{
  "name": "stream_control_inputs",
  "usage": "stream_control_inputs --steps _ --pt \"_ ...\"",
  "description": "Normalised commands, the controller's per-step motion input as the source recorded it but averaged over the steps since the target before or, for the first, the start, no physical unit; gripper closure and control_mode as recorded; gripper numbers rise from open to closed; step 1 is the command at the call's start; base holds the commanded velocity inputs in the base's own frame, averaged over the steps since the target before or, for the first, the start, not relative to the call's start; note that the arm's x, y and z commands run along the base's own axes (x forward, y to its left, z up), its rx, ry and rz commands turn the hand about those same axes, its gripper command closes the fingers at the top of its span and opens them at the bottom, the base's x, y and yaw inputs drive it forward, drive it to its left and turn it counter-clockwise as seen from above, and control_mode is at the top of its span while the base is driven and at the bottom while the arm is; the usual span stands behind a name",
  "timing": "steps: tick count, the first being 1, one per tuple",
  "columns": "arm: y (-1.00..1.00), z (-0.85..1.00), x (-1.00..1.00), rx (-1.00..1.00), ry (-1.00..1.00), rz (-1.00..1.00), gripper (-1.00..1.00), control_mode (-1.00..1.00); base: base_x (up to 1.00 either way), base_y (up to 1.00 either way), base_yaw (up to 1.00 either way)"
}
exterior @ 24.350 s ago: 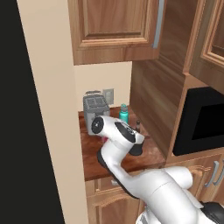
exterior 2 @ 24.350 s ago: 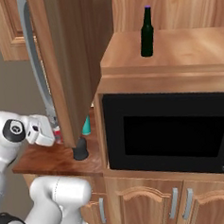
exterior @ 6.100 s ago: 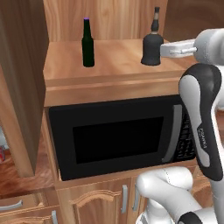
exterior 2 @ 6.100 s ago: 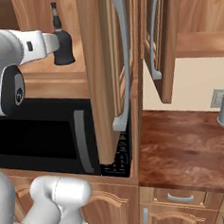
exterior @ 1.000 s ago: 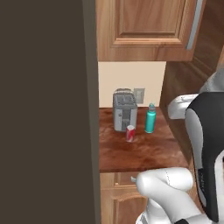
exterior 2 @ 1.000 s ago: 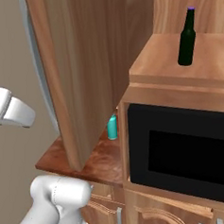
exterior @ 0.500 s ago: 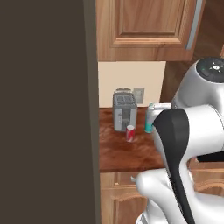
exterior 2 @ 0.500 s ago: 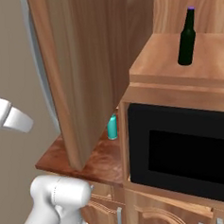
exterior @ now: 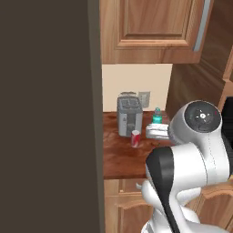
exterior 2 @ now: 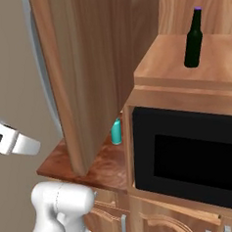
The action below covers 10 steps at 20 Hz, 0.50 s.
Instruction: Sort all alcoholic drinks to one cabinet, and non-alcoholic drinks to the other.
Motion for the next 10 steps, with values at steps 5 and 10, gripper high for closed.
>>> stream_control_inputs --steps 5,10 --pt "0.04 -0.4 0.49 -0.01 -0.18 -0.12 -1.0 -1.0 0.0 0.0 0.0" --pt "0.05 -0.36 0.5 -0.01 -0.02 -0.11 -1.0 -1.0 0.0 0.0 0.0"
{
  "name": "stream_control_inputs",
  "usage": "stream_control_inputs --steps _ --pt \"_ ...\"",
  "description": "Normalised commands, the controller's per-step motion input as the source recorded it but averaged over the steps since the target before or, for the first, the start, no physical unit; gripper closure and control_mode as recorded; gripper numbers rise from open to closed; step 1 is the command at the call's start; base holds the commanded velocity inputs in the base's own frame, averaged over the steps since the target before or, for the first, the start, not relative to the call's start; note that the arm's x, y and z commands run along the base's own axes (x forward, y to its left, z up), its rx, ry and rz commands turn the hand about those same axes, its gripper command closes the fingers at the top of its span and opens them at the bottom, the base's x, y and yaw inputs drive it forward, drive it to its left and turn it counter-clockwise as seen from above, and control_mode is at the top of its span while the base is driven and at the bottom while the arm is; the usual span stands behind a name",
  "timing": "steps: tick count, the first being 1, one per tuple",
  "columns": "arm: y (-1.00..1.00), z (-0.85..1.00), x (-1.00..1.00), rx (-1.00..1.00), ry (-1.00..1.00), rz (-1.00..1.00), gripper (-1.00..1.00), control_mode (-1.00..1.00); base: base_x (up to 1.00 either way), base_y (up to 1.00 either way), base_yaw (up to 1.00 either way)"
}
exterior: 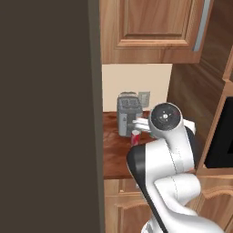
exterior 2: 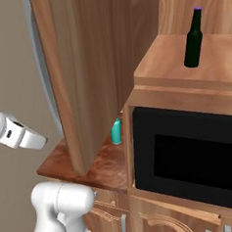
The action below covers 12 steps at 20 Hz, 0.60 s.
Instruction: Sort all alcoholic drinks to one cabinet, and non-alcoholic drinks to the other.
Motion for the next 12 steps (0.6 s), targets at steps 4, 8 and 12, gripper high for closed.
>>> stream_control_inputs --steps 4,8,12 --pt "0.0 -0.49 0.37 0.0 0.0 -0.1 -1.0 -1.0 0.0 0.0 0.0" --pt "0.01 -0.51 0.38 0.0 0.0 -0.06 -1.0 -1.0 0.0 0.0 0.0" --pt "0.03 -0.41 0.33 0.0 -0.04 -0.01 -1.0 -1.0 0.0 0.0 0.0"
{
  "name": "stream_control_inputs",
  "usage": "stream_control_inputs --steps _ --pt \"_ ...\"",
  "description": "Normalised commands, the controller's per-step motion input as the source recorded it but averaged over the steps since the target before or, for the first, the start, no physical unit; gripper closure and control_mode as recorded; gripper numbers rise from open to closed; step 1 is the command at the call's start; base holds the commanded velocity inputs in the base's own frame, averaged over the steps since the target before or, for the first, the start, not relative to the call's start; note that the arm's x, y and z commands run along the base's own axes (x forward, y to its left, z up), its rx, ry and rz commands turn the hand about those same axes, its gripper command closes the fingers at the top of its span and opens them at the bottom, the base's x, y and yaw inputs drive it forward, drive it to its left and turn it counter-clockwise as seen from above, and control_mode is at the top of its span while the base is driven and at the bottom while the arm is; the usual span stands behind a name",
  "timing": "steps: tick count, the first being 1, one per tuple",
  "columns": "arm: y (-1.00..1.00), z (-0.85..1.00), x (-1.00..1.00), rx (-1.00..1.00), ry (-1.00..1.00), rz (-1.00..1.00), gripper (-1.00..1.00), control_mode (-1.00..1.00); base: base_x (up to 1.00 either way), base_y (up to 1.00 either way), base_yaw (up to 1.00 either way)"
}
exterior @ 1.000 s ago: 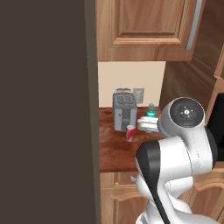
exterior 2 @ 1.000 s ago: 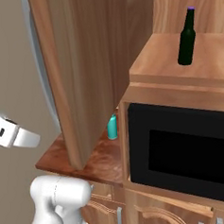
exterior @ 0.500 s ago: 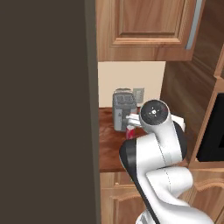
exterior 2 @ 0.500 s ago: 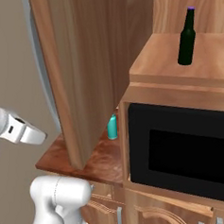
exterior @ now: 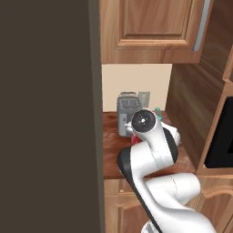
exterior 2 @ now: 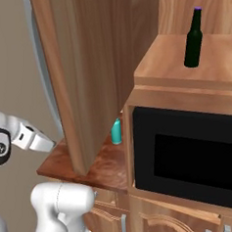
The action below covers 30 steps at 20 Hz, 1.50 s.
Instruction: Sort all alcoholic drinks to one cabinet, and non-alcoholic drinks to the other.
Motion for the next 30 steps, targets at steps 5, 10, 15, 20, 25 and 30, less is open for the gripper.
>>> stream_control_inputs --steps 5,10,15,20,25,30 --pt "0.03 -0.33 0.26 0.0 -0.11 0.0 -1.0 -1.0 0.0 0.0 0.0" --pt "0.05 -0.3 0.24 0.0 -0.13 0.0 -1.0 -1.0 0.0 0.0 0.0" --pt "0.02 -0.34 0.24 0.0 -0.06 0.0 -1.0 -1.0 0.0 0.0 0.0" --pt "0.0 -0.37 0.29 0.0 -0.04 0.0 -1.0 -1.0 0.0 0.0 0.0" --pt "0.0 -0.19 0.24 -0.04 -0.03 0.0 -1.0 -1.0 0.0 0.0 0.0" --pt "0.0 -0.13 0.35 -0.05 -0.01 -0.02 -1.0 -1.0 0.0 0.0 0.0"
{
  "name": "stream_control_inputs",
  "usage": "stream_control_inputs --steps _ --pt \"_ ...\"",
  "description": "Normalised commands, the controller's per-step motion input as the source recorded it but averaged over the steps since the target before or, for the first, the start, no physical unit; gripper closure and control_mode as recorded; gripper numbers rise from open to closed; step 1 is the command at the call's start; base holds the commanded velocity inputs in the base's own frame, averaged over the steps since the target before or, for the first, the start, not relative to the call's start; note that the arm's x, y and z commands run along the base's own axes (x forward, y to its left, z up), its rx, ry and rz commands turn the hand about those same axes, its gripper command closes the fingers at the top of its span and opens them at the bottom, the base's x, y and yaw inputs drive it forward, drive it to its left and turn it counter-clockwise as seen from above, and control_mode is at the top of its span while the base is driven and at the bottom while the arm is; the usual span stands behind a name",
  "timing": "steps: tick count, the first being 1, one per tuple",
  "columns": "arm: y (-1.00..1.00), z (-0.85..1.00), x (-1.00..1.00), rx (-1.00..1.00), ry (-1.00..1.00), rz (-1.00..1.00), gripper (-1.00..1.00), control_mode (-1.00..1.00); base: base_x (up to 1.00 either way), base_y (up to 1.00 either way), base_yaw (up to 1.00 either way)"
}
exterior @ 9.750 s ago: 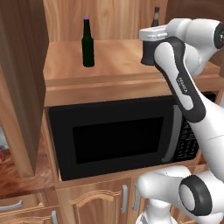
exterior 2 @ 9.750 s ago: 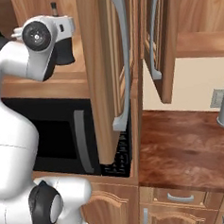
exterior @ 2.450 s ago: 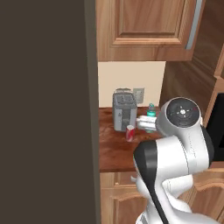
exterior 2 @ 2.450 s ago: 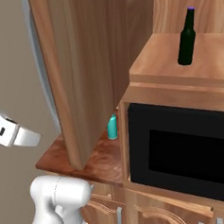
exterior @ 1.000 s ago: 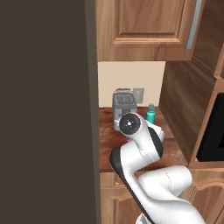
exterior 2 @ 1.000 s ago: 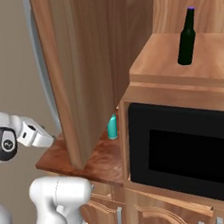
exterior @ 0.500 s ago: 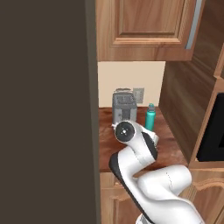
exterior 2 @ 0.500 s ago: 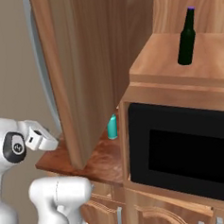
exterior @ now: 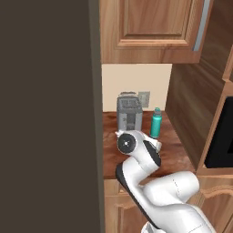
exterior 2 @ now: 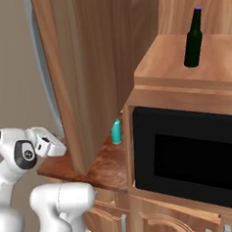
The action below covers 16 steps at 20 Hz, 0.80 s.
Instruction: Sort all alcoholic drinks to one cabinet, and non-alcoholic drinks to the other.
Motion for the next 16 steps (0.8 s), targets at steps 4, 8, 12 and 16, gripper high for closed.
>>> stream_control_inputs --steps 4,8,12,16 --pt "0.0 -0.08 0.33 -0.05 0.0 -0.04 -1.0 -1.0 0.0 0.0 0.0" --pt "0.0 -0.14 0.27 -0.05 0.0 -0.06 -1.0 -1.0 0.0 0.0 0.0" --pt "0.0 -0.17 0.22 -0.06 0.0 -0.06 -1.0 -1.0 0.0 0.0 0.0" --pt "0.0 -0.19 0.17 -0.05 0.0 -0.07 -1.0 -1.0 0.0 0.0 0.0"
